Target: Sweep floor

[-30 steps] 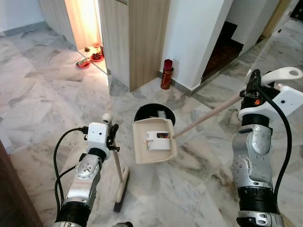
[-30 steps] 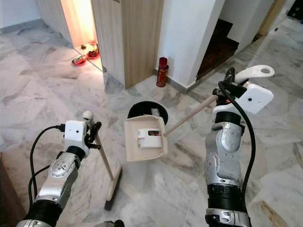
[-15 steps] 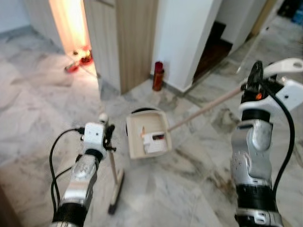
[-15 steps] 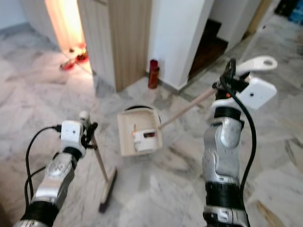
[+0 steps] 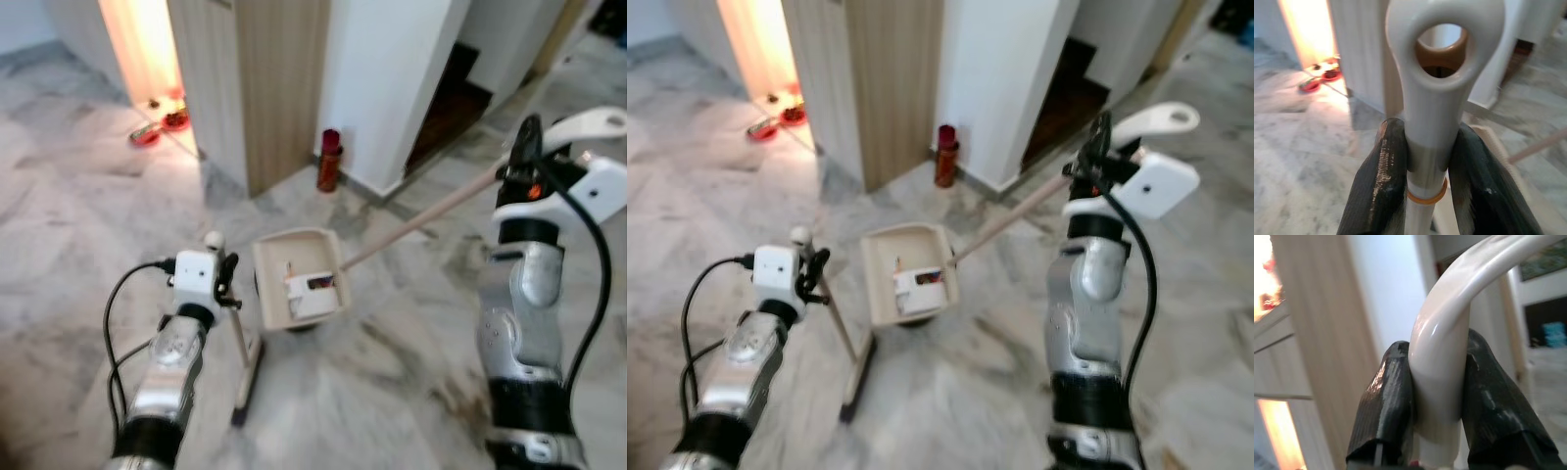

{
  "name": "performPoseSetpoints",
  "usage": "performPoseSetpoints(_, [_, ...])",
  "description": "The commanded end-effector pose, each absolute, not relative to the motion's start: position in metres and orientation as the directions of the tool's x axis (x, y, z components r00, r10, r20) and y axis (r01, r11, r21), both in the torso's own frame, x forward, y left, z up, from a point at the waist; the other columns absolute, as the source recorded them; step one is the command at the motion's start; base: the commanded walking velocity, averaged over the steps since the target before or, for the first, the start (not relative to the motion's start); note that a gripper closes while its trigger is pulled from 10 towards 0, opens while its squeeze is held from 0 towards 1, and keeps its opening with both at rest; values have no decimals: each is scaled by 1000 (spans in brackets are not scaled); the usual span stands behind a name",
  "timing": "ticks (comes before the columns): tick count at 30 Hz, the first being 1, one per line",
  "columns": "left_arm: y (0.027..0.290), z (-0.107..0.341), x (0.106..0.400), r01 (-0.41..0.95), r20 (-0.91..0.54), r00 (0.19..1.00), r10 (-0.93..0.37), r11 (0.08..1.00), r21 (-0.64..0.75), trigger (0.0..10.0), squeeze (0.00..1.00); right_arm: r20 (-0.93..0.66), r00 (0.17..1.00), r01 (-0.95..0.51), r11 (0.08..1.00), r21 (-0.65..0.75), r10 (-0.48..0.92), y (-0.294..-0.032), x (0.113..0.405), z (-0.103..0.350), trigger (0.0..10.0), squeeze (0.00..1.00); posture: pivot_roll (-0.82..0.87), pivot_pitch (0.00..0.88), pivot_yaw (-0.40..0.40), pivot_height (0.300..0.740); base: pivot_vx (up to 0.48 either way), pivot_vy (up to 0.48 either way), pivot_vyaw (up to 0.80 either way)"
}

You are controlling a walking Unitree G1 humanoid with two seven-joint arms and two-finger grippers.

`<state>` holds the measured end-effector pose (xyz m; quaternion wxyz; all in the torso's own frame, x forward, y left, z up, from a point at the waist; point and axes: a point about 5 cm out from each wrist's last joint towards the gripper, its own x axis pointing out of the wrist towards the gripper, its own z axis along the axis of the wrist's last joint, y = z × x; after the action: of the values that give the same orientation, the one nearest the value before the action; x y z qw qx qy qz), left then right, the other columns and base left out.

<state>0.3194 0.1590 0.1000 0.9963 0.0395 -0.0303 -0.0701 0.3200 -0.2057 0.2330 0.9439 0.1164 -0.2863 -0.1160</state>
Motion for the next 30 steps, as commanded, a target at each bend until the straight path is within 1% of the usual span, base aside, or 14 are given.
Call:
performPoseSetpoints(1, [164,104,320,124,76,988,-132,988,94,10000,0,586,761,109,945,307,-278,-200,317,253,10000,0,236,61,-106,740,326,0,0])
performPoseSetpoints(30, [164,102,319,131,69,988,-139,986,99,10000,0,585,758,110,941,321,-288,-201,316,254,10000,0,235,63,-104,740,325,0,0])
